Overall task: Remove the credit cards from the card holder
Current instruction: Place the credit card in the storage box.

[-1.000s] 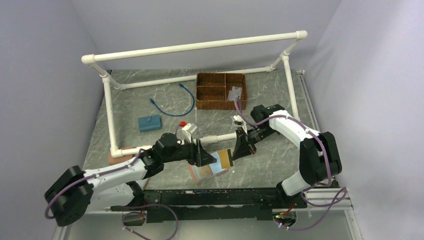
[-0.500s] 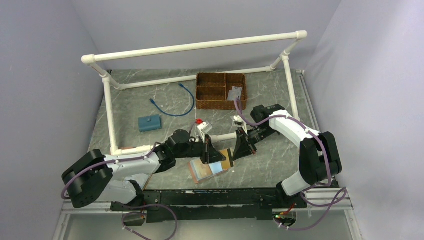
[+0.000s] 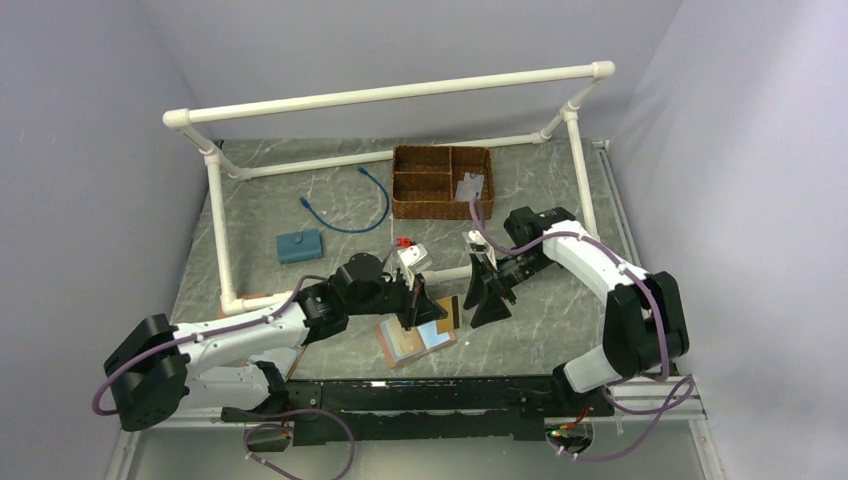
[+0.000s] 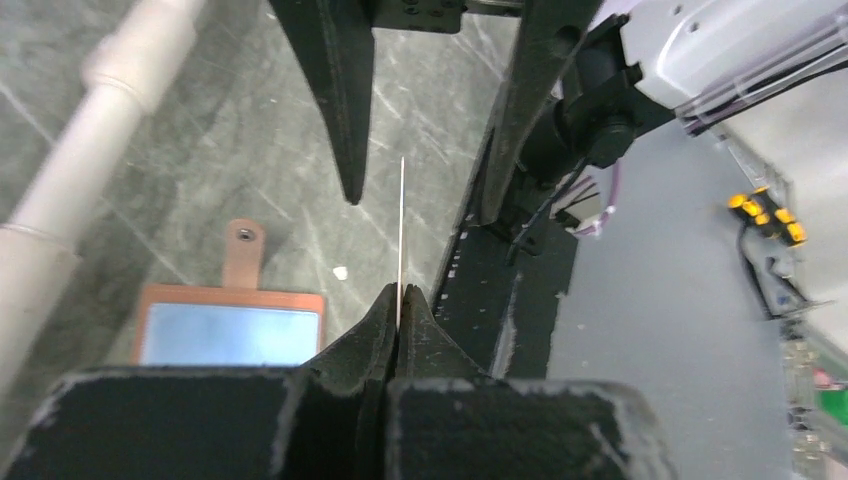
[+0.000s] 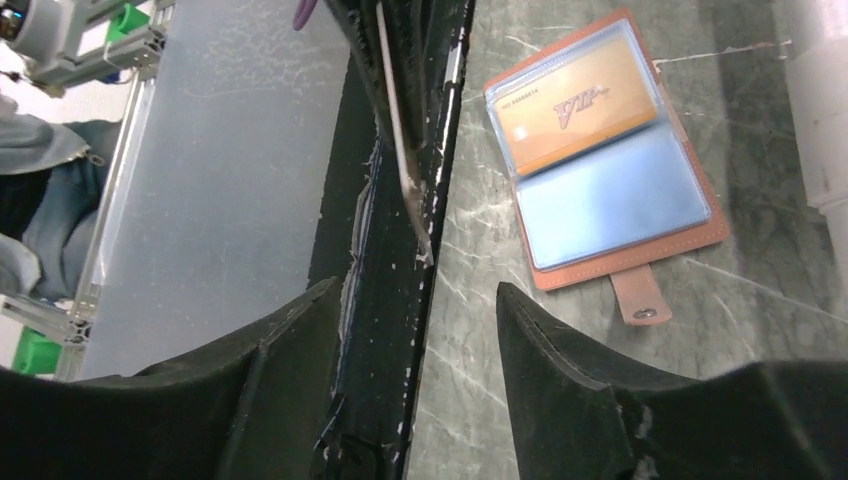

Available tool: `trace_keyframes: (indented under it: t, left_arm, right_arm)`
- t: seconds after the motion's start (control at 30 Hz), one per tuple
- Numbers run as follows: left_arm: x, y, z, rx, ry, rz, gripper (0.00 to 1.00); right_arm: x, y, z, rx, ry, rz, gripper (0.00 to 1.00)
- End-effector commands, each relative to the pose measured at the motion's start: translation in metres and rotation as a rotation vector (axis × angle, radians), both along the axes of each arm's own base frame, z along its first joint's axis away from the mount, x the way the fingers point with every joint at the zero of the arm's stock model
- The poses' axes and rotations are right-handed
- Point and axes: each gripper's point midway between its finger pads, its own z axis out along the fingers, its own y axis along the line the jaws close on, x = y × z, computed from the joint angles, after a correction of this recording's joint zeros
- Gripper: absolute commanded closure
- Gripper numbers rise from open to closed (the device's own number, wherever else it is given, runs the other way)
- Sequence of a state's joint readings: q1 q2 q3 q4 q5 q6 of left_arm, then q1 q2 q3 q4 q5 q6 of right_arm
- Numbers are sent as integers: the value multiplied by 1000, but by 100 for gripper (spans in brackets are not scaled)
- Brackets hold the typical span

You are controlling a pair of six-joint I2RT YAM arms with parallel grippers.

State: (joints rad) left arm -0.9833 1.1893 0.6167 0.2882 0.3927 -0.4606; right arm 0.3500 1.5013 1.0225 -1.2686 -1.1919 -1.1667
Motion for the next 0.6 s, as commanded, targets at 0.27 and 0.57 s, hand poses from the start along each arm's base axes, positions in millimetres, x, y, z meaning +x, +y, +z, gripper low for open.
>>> trace_keyframes:
  t: [0.27,0.57]
  left_arm:
    - [4,17,21,282,-610,-140,100]
    - [21,21,63,368,-984,-98,100]
  right_arm:
    - [51,-8,70,-12,-315,-155,34]
    - [71,-1,101,44,-222,-302,34]
